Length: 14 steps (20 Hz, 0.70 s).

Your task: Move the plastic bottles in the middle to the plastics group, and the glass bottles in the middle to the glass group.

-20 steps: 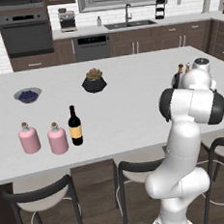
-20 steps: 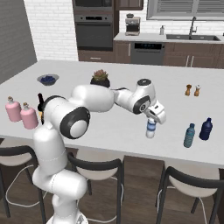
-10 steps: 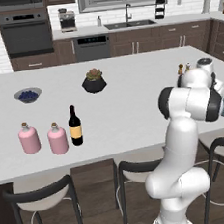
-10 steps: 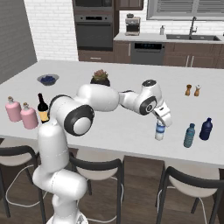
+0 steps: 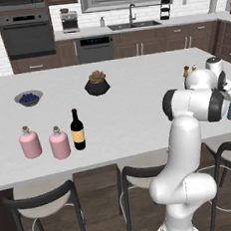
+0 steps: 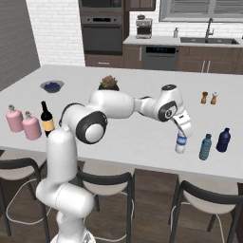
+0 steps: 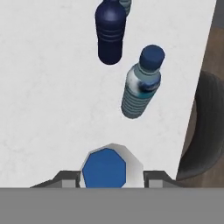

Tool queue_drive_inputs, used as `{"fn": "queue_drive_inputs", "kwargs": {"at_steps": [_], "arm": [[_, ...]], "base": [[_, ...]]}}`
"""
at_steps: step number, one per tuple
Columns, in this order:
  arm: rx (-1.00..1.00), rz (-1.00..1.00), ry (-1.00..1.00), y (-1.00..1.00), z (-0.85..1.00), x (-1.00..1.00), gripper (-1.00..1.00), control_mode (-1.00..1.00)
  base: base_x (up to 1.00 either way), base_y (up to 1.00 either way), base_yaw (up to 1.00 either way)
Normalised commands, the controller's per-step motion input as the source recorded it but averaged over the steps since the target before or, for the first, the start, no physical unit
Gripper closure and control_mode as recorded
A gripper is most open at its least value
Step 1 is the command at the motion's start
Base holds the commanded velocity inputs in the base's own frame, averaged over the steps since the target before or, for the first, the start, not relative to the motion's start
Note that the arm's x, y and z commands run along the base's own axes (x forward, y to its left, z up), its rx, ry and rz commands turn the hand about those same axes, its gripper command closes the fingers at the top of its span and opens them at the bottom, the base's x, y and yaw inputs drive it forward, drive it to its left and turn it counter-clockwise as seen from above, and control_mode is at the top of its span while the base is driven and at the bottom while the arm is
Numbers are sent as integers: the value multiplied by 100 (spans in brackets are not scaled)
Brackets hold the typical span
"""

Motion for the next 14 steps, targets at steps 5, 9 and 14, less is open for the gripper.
{"fn": "queue_drive_inputs", "kwargs": {"at_steps": [5, 9, 14], "arm": [[0, -9, 0, -20, 0, 0, 100, -100], [0, -9, 0, -12, 0, -6, 100, -100], [0, -4, -1, 0, -13, -11, 100, -100]], "base": [[0, 0, 0], [0, 0, 0], [0, 0, 0]]}}
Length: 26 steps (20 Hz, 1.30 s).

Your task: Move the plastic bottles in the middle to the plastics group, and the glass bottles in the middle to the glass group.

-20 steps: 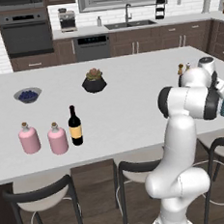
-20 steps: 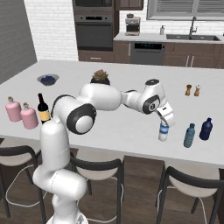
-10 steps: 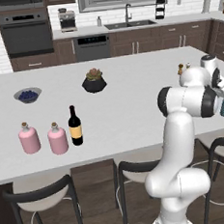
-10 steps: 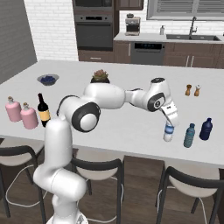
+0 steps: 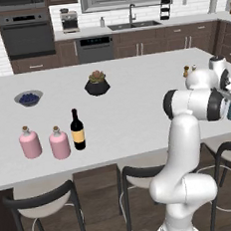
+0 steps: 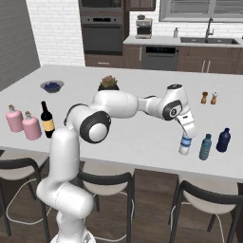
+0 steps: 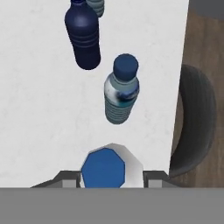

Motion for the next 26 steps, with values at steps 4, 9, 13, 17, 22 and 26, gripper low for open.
{"fn": "queue_drive_inputs", "kwargs": {"at_steps": [4, 9, 13, 17, 22, 26], "arm": [[-2, -1, -1, 0, -52, 0, 100, -100], [-2, -1, -7, 0, -25, 0, 100, -100], [-5, -1, -10, 0, -17, 0, 100, -100], [-5, -4, -10, -14, 0, 4, 100, -100], [-1, -7, 0, -35, 2, 10, 100, -100], [0, -1, 0, -5, 0, 0, 100, -100]], "base": [[0, 0, 0], [0, 0, 0], [0, 0, 0], [0, 0, 0], [0, 0, 0], [0, 0, 0]]}}
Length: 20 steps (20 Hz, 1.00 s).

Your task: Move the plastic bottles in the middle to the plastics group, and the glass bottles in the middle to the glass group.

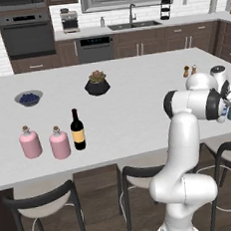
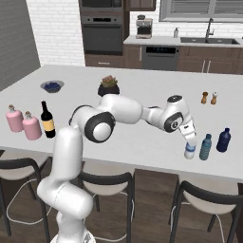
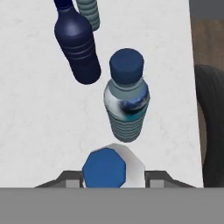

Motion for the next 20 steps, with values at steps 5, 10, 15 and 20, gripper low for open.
{"fn": "queue_drive_inputs", "kwargs": {"at_steps": [5, 10, 15, 20], "arm": [[0, 0, 0, 0, -17, 1, 100, -100], [0, 0, -6, 0, -26, -4, 100, -100], [0, 0, -5, 0, -18, -4, 100, -100], [0, 0, -1, 0, -6, -2, 100, -100]], "base": [[0, 0, 0], [0, 0, 0], [0, 0, 0], [0, 0, 0]]}}
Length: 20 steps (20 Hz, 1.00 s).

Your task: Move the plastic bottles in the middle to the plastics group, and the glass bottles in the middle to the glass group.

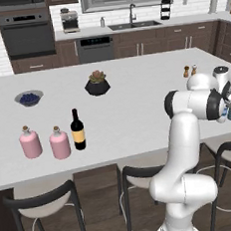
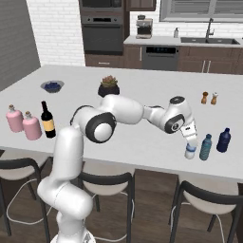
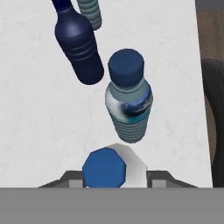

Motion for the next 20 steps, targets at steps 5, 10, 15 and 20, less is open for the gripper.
{"fn": "queue_drive_inputs", "kwargs": {"at_steps": [5, 10, 15, 20], "arm": [[0, 0, 0, 0, 0, 0, -100, -100], [0, 0, 0, 0, 0, 0, -100, -100], [-1, 0, 0, 0, 11, 0, -100, -100], [0, 0, 0, 0, 38, 0, -100, -100]], "base": [[0, 0, 0], [0, 0, 0], [0, 0, 0], [0, 0, 0]]}}
